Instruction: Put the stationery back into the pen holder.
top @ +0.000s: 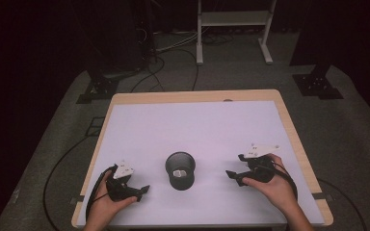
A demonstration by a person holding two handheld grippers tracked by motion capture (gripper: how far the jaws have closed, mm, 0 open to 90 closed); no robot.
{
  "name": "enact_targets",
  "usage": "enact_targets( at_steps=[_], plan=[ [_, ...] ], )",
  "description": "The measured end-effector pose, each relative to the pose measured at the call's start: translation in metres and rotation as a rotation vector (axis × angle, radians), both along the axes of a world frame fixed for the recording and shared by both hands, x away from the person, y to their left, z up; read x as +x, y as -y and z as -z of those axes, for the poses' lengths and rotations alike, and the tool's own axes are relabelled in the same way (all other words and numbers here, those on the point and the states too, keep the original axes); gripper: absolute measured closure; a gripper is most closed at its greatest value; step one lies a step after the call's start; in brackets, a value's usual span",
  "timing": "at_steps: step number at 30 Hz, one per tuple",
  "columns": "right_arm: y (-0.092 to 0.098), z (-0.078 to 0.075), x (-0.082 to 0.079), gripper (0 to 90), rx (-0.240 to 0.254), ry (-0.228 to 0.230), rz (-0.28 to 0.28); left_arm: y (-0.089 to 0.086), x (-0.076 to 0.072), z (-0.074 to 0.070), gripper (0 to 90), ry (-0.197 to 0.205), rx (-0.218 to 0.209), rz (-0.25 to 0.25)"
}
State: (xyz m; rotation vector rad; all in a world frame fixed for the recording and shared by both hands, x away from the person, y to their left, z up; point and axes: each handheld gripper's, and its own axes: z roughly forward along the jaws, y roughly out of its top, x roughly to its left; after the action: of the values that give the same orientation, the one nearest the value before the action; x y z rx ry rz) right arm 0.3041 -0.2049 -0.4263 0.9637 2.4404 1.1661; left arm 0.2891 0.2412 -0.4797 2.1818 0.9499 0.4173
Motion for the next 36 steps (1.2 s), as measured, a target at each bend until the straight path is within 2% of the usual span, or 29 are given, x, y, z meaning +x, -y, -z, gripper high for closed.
enact_targets(
  at_steps=[21, 27, 36],
  plan=[
    [0.036, 0.034, -0.01, 19.6, -0.031, -0.047, 0.079, 0.0, 0.0, 0.0, 5.8, 0.001, 0.0, 0.0],
    [0.044, 0.041, -0.012, 18.3, -0.026, -0.041, 0.094, 0.0, 0.0, 0.0, 5.8, 0.001, 0.0, 0.0],
    [0.047, 0.054, -0.012, 17.3, -0.066, -0.037, 0.1, 0.0, 0.0, 0.0, 5.8, 0.0, 0.0, 0.0]
  ],
)
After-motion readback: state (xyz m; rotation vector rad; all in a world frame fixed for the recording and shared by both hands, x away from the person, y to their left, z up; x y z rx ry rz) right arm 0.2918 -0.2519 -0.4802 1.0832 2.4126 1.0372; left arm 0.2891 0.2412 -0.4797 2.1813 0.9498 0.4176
